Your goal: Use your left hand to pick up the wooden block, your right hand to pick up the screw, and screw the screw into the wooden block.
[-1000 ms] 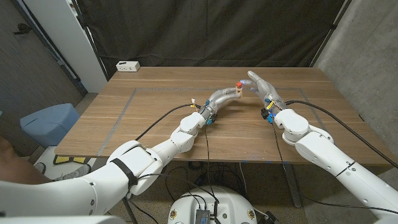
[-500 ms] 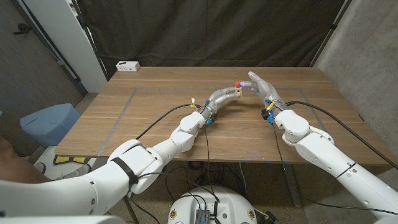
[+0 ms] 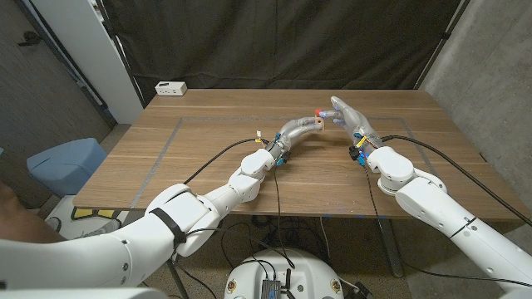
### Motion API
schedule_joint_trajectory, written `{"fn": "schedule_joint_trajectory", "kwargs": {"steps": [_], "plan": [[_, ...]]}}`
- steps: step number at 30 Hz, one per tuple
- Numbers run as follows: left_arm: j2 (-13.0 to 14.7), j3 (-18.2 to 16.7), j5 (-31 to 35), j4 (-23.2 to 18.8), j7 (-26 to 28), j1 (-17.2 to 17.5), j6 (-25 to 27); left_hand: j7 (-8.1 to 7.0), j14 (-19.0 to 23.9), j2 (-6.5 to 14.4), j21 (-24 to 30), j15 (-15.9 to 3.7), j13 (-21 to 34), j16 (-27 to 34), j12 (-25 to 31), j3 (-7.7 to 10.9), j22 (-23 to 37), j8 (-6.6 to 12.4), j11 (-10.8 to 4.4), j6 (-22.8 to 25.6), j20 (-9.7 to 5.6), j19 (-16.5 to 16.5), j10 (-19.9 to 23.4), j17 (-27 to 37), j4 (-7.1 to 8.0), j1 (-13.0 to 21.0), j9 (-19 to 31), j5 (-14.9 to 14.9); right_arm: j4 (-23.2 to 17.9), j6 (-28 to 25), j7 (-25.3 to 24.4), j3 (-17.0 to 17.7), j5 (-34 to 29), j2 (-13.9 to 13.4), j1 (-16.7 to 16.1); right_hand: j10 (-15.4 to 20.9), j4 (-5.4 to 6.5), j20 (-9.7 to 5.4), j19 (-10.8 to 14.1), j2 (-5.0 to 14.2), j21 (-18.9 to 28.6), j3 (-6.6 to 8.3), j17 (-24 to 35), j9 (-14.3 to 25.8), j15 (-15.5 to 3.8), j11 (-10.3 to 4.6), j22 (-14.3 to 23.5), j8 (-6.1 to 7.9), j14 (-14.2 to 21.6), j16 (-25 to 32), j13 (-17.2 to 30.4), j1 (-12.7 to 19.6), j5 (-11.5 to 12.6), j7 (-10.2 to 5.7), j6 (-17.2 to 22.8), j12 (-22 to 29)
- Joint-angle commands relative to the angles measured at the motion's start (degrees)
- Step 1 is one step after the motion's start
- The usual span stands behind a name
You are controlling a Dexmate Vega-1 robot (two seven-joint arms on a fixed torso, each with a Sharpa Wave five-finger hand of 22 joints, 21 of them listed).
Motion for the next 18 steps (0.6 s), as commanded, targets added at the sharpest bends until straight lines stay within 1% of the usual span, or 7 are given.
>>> {"fn": "schedule_joint_trajectory", "kwargs": {"steps": [1, 7, 12, 14, 16, 18], "plan": [[-0.2, -0.1, 0.0, 0.4, 0.1, -0.2, 0.0, -0.39, 0.3, 0.8, 0.4, -2.79, 0.1, -0.1, -0.1, 0.99, 0.3, 0.47, 0.12, 2.6, 0.39, 0.3, 0.3, 0.3, 0.43, 0.4, 0.2, 0.3, 1.3, 1.1, 3.5, -0.8, 0.8, -0.9, 1.3, -0.5, 0.19, 0.51, 0.0, -0.11, -0.3, 0.46, 0.2, -0.1, -0.07, -0.60, 0.1, -0.72, -0.3, -0.2, 0.2, 0.4, 0.4, -0.23, -0.8, -0.3], [-0.2, -0.2, 0.0, 0.6, 0.1, -0.2, 0.0, -0.40, 0.4, 0.7, 0.4, -2.93, 0.1, -0.1, 0.0, 0.99, 0.3, 0.52, 0.08, 2.7, 0.25, 0.3, 0.4, 0.2, 0.40, 0.3, 0.2, 0.3, 1.4, 1.3, 3.9, -0.8, 1.1, -0.9, 1.3, -0.8, 0.20, 0.59, -0.2, -0.05, -0.4, 0.55, 0.2, -0.1, -0.15, -0.49, 0.1, -1.13, -0.5, -0.3, 0.2, 0.4, 0.4, -0.49, -1.3, -0.6], [-0.3, -0.2, -0.1, 1.1, -0.1, -0.5, -0.1, -0.41, 0.4, 0.7, 0.4, -2.88, 0.1, -0.1, 0.0, 0.97, 0.3, 0.52, 0.01, 2.7, 0.26, 0.3, 0.5, 0.2, 0.45, 0.2, 0.2, 0.3, 1.2, 1.6, 3.2, -0.4, 1.4, -0.8, 0.7, -0.7, 0.20, 0.54, -0.2, 0.03, -0.4, 0.64, 0.2, -0.1, -0.13, -0.53, 0.1, -1.22, -0.4, -0.3, 0.2, 0.4, 0.4, -0.58, -1.3, -0.7], [-0.4, -0.2, -0.1, 1.3, -0.1, -0.6, -0.2, -0.38, 0.4, 0.7, 0.4, -2.91, 0.1, -0.1, 0.0, 0.97, 0.3, 0.50, 0.02, 2.6, 0.27, 0.3, 0.3, 0.2, 0.41, 0.3, 0.2, 0.3, 1.1, 1.8, 2.8, 0.0, 1.6, -0.7, 0.3, -0.1, 0.16, 0.49, -0.1, 0.04, -0.4, 0.73, 0.2, -0.1, -0.23, -0.64, 0.1, -1.08, -0.1, -0.2, 0.2, 0.4, 0.4, -0.37, -0.5, -0.5], [-0.4, -0.2, 0.0, 1.4, -0.1, -0.6, -0.3, -0.43, 0.4, 0.7, 0.4, -2.88, 0.1, -0.1, 0.0, 0.98, 0.3, 0.52, 0.04, 2.7, 0.27, 0.3, 0.4, 0.2, 0.41, 0.3, 0.2, 0.3, 0.6, 1.3, 1.3, 0.3, 1.3, -0.6, -0.2, 0.5, 0.11, 0.49, 0.0, 0.02, -0.4, 0.80, 0.2, -0.1, -0.20, -0.44, 0.1, -0.97, 0.1, -0.2, 0.2, 0.4, 0.4, -0.30, 0.1, -0.4], [-0.4, -0.2, 0.0, 1.4, -0.2, -0.6, -0.4, -0.47, 0.5, 0.7, 0.4, -2.96, 0.1, -0.1, 0.0, 0.98, 0.3, 0.54, -0.03, 2.7, 0.19, 0.3, 0.4, 0.2, 0.38, 0.3, 0.2, 0.3, 0.3, 1.1, 0.5, 0.6, 1.1, -0.6, -0.5, 1.7, 0.00, 0.13, 1.1, 0.04, -0.1, 0.99, 0.1, 0.0, -0.26, -0.36, 0.1, -0.83, 1.4, 0.2, 0.2, 0.5, 0.4, -0.34, 1.4, -0.2]]}}
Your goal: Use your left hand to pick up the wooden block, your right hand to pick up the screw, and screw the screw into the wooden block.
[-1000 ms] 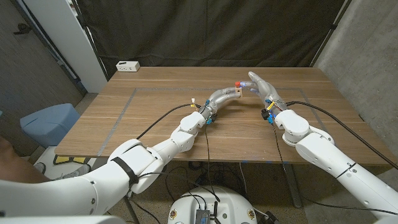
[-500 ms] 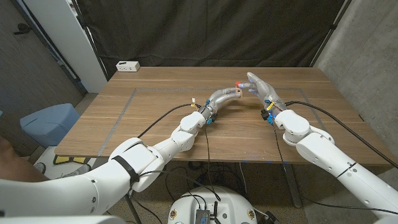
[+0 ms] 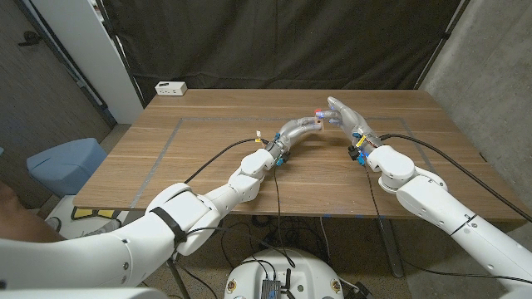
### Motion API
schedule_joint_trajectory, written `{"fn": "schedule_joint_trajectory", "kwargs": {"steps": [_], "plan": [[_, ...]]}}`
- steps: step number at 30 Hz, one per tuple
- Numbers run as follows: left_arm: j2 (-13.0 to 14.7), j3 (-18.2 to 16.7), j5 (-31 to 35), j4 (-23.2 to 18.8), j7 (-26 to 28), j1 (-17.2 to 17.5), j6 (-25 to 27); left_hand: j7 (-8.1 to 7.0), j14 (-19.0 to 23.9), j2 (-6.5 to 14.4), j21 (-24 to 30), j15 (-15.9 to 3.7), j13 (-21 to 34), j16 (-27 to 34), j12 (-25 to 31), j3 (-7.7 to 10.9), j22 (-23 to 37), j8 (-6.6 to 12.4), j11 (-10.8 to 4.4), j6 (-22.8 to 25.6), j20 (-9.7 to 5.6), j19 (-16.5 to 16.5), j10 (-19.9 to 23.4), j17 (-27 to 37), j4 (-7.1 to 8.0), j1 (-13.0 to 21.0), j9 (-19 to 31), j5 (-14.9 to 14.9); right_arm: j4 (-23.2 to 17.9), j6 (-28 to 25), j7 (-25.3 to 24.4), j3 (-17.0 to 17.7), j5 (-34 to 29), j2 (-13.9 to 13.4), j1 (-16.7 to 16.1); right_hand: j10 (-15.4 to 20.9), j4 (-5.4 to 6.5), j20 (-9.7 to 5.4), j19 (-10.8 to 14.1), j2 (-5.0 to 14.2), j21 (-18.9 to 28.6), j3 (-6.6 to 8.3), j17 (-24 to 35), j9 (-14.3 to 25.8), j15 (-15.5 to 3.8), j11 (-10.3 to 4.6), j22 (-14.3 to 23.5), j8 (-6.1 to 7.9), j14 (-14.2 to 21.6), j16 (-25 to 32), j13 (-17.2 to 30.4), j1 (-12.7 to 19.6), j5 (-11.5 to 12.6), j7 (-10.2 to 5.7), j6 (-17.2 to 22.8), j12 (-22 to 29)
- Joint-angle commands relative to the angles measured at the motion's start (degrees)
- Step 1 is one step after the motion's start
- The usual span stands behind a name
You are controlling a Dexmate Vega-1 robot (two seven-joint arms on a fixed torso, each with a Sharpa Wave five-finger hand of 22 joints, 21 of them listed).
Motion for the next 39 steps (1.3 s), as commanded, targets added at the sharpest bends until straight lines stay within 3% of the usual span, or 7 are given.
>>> {"fn": "schedule_joint_trajectory", "kwargs": {"steps": [1, 4, 7, 10, 19, 27, 39], "plan": [[-0.1, -0.1, 0.0, 0.5, -0.2, -0.2, -0.3, -0.44, 0.5, 0.5, 0.4, -2.95, 0.1, -0.1, 0.0, 0.78, 0.3, 0.51, 0.02, 2.7, 0.24, 0.3, 0.4, 0.2, 0.59, 0.2, 0.2, 0.4, -1.1, -0.5, -3.6, 1.3, -0.3, 0.3, -1.7, 2.6, -0.14, -0.10, 1.6, 0.04, 0.2, 0.71, 0.0, 0.1, -0.29, 0.33, 0.1, 0.33, 1.7, 0.5, 0.2, 0.6, 0.2, 0.00, 2.5, 0.3], [0.0, -0.1, 0.0, 0.3, -0.1, -0.1, -0.3, -0.46, 0.5, 0.5, 0.4, -2.94, 0.1, -0.1, 0.0, 0.77, 0.3, 0.51, 0.02, 2.7, 0.27, 0.3, 0.4, 0.2, 0.65, 0.1, 0.2, 0.4, -1.7, -1.1, -5.3, 1.6, -0.7, 0.6, -2.2, 3.5, -0.30, -0.12, 2.5, -0.05, 0.4, 0.83, 0.0, 0.1, -0.41, 0.74, 0.1, 0.29, 2.8, 0.8, 0.2, 0.8, 0.2, 0.22, 3.0, 0.4], [0.1, -0.1, 0.0, -0.1, -0.1, 0.1, -0.4, -0.43, 0.4, 0.5, 0.4, -2.87, 0.1, -0.1, 0.0, 0.78, 0.3, 0.52, -0.03, 2.7, 0.27, 0.3, 0.5, 0.2, 0.65, 0.1, 0.2, 0.4, -1.9, -1.3, -5.8, 1.9, -0.8, 0.7, -2.5, 3.5, -0.46, -0.07, 2.9, -0.20, 0.4, 0.91, -0.1, 0.3, -0.36, 1.11, 0.1, -0.18, 3.2, 0.8, 0.2, 0.9, 0.2, -0.84, 2.1, 0.2], [0.3, 0.0, 0.1, -0.8, 0.1, 0.4, -0.2, -0.39, 0.4, 0.5, 0.4, -2.81, 0.1, -0.1, 0.0, 0.78, 0.3, 0.53, 0.01, 2.7, 0.25, 0.3, 0.5, 0.2, 0.59, 0.1, 0.2, 0.4, -2.1, -1.6, -6.2, 2.0, -0.9, 0.7, -2.6, 3.4, -0.59, -0.04, 3.1, -0.50, 0.3, 0.90, -0.1, 0.8, -0.08, 1.64, 0.1, -0.68, 3.3, 0.7, 0.3, 0.8, 0.1, -1.92, 0.2, -0.1], [0.7, 0.3, 0.3, -2.1, 0.3, 0.9, 0.2, -0.38, 0.4, 0.6, 0.4, -2.81, 0.1, -0.1, 0.0, 0.77, 0.3, 0.52, 0.07, 2.7, 0.20, 0.3, 0.5, 0.3, 0.64, 0.1, 0.2, 0.4, -1.9, -1.2, -5.8, 2.4, -0.7, 0.6, -2.8, 2.1, -0.72, 0.00, 3.4, -1.07, 0.0, 0.83, 0.1, 2.3, 0.41, 2.54, 0.1, -1.64, 3.3, 0.4, 0.5, 0.5, 0.0, -2.48, -5.8, -0.9], [0.8, 0.4, 0.4, -2.6, 0.3, 1.0, 0.5, -0.45, 0.4, 0.5, 0.4, -2.89, 0.1, -0.1, 0.0, 0.75, 0.3, 0.51, 0.02, 2.7, 0.20, 0.3, 0.4, 0.2, 0.61, 0.1, 0.2, 0.4, -1.0, -0.4, -3.4, 2.3, 0.0, 0.0, -2.0, -1.8, -0.59, 0.88, 1.7, -1.42, -0.7, 0.76, 0.4, 3.5, 1.55, 2.52, 0.1, -2.40, 0.8, -0.6, 0.7, -0.3, 0.0, -3.49, -14.5, -1.7], [1.1, 0.6, 0.5, -3.6, 0.5, 1.3, 0.9, -0.39, 0.4, 0.5, 0.4, -2.90, 0.1, -0.1, 0.0, 0.77, 0.3, 0.49, -0.04, 2.7, 0.17, 0.3, 0.5, 0.2, 0.63, 0.0, 0.2, 0.4, 0.8, 0.9, 2.1, 1.3, 0.8, -1.5, 0.0, -7.1, -0.22, 1.28, -1.4, -1.46, -1.2, 0.64, 0.6, 2.7, 1.95, 1.93, 0.2, -2.70, -2.4, -1.4, 0.6, -1.3, 0.0, -4.13, -19.6, -2.2]]}}
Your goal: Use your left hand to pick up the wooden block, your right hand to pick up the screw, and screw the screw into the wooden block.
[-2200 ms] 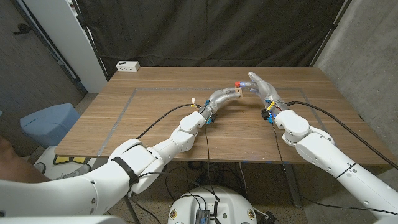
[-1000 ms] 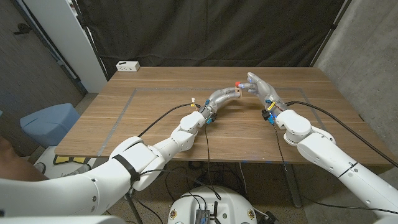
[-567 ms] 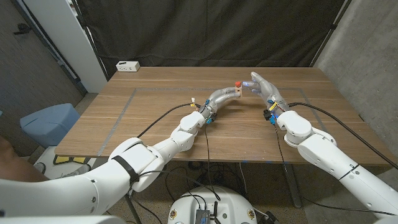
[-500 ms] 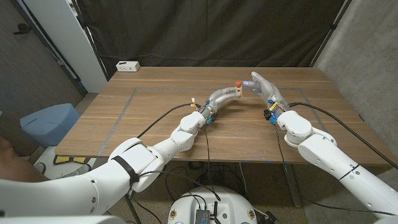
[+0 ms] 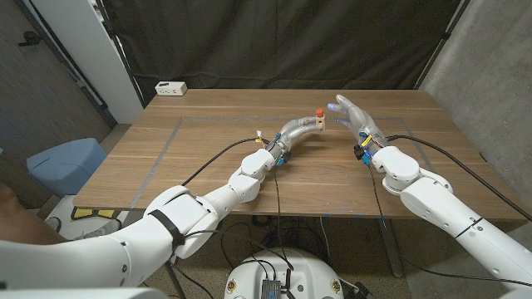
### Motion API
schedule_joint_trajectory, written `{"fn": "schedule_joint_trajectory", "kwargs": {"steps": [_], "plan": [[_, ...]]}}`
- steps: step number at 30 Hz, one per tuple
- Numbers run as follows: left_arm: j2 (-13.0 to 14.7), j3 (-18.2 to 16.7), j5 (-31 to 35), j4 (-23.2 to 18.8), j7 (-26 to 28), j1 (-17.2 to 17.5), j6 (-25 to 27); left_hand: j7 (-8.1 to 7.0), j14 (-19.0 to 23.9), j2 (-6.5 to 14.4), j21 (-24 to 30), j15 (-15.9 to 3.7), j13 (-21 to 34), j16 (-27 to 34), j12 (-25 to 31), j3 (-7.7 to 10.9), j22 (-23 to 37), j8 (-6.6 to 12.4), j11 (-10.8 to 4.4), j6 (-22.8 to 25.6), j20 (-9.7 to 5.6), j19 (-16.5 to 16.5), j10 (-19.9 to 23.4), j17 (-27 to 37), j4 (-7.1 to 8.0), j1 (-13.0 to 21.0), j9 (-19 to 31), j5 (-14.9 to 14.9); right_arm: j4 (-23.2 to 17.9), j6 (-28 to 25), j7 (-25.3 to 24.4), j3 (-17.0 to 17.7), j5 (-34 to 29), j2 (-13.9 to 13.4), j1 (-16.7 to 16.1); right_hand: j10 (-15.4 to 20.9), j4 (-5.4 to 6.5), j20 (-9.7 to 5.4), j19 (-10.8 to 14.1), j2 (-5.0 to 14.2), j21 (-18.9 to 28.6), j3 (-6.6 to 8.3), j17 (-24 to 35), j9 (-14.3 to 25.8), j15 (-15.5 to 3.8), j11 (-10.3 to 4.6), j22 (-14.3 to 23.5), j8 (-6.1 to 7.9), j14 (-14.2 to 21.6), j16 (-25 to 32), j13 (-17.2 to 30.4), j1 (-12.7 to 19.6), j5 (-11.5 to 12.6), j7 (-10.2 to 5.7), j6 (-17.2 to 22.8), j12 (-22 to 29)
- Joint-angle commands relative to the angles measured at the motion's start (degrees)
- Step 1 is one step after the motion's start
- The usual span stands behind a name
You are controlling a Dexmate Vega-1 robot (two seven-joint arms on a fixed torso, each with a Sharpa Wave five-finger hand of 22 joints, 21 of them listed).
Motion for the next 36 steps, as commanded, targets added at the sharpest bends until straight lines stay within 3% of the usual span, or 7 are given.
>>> {"fn": "schedule_joint_trajectory", "kwargs": {"steps": [1, 10, 36], "plan": [[0.3, 0.2, 0.1, -0.8, 0.2, 0.3, 0.5, -0.39, 0.4, 0.6, 0.4, -2.89, 0.1, -0.1, 0.0, 0.78, 0.3, 0.51, -0.05, 2.7, 0.19, 0.3, 0.4, 0.2, 0.64, -0.2, 0.2, 0.3, 1.6, 1.0, 4.5, -1.0, 0.9, -1.4, 1.9, -2.1, 0.44, 0.22, -1.0, 0.05, -0.3, 0.00, 0.2, -0.2, 0.21, -0.35, 0.2, -0.04, -1.7, -0.3, 0.1, -0.9, 0.0, -0.02, -0.9, -0.3], [0.3, 0.2, 0.1, -1.0, 0.4, 0.4, 0.6, -0.38, 0.4, 0.6, 0.4, -2.83, 0.1, -0.1, 0.0, 0.82, 0.3, 0.44, 0.07, 2.5, 0.28, 0.3, 0.4, 0.2, 0.65, -0.2, 0.2, 0.4, 2.4, 0.7, 6.7, -1.6, 1.8, -1.9, 3.1, -4.1, 0.70, 0.41, -2.5, 0.01, -0.5, -0.10, 0.4, -0.9, 0.36, -0.67, 0.2, 0.04, -3.3, -0.5, 0.0, -1.5, 0.1, 0.00, -1.9, -0.3], [0.7, 0.1, 0.1, -1.9, 0.8, 0.9, 0.9, -0.26, 0.4, 0.6, 0.4, -2.84, 0.1, -0.1, -0.1, 0.81, 0.3, 0.43, 0.05, 2.6, 0.34, 0.3, 0.3, 0.3, 0.65, -0.2, 0.1, 0.4, 2.9, 0.7, 7.1, -2.2, 2.2, -2.0, 3.7, -4.1, 0.92, 0.43, -3.1, 0.11, 0.0, -0.02, 0.4, -1.7, 0.15, -0.82, 0.2, 1.73, -3.5, 0.0, -0.1, -2.1, 0.3, 1.28, 2.6, 0.5]]}}
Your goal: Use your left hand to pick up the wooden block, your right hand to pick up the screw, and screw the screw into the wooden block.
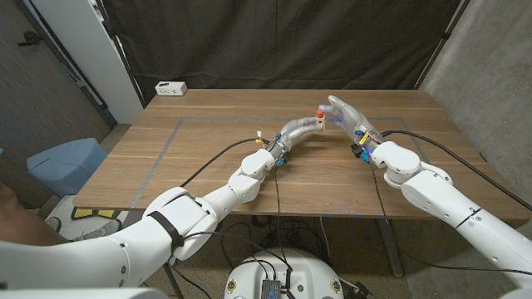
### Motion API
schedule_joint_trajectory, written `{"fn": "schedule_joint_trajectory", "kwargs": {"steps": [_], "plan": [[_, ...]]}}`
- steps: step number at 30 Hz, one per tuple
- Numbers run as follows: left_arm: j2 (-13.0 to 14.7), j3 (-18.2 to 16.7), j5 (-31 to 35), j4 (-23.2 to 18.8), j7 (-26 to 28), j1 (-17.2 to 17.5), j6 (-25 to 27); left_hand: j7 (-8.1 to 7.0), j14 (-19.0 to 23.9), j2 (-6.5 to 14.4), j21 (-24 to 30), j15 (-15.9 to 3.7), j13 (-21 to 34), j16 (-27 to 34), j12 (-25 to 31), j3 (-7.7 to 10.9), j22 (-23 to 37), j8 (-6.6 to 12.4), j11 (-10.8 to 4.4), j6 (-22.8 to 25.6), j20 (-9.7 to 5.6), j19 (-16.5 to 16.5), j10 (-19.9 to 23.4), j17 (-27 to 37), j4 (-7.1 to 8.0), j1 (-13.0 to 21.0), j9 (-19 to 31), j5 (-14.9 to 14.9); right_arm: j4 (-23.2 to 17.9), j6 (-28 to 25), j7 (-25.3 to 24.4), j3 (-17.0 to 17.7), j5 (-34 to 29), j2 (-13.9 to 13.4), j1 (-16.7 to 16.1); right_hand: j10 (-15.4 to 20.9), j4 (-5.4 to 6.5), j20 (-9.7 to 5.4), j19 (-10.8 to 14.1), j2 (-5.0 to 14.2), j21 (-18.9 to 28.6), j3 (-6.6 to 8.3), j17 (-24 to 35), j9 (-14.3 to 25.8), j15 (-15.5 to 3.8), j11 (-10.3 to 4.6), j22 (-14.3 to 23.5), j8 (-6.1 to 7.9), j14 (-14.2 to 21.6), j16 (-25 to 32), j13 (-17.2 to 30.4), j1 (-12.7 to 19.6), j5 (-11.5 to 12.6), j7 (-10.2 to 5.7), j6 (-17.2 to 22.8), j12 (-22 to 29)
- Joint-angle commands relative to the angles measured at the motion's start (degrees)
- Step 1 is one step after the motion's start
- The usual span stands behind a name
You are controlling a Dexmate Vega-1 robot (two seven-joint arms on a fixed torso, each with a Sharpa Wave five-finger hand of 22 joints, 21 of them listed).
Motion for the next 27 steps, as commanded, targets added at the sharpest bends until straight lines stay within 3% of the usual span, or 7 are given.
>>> {"fn": "schedule_joint_trajectory", "kwargs": {"steps": [1, 27], "plan": [[0.4, 0.0, 0.0, -0.9, 0.4, 0.5, 0.3, -0.26, 0.4, 0.5, 0.4, -2.80, 0.1, -0.1, 0.0, 0.80, 0.3, 0.43, 0.06, 2.6, 0.30, 0.3, 0.4, 0.3, 0.66, -0.1, 0.1, 0.3, -0.1, -0.1, -0.1, 0.0, 0.3, -0.2, 0.0, -0.2, 0.36, -0.06, -0.4, -0.12, 0.4, 0.25, 0.1, 0.0, 0.16, -0.31, 0.2, 0.43, -3.5, 0.4, 0.1, -0.3, 0.3, 0.00, 1.1, 0.4], [-0.1, 0.0, -0.3, 0.2, -0.3, 0.0, -0.1, -0.32, 0.4, 0.5, 0.4, -2.83, 0.1, -0.1, -0.1, 0.87, 0.3, 0.45, 0.11, 2.6, 0.27, 0.3, 0.2, 0.3, 0.66, -0.1, 0.2, 0.3, -1.2, -0.7, -2.6, 0.8, 0.6, 0.0, -1.4, 1.5, 0.08, -0.23, 0.5, 0.02, 1.0, 0.61, -0.2, 0.0, 0.03, 0.07, 0.2, 1.50, -2.4, 0.9, 0.1, -0.1, 0.4, 0.25, 4.6, 1.1]]}}
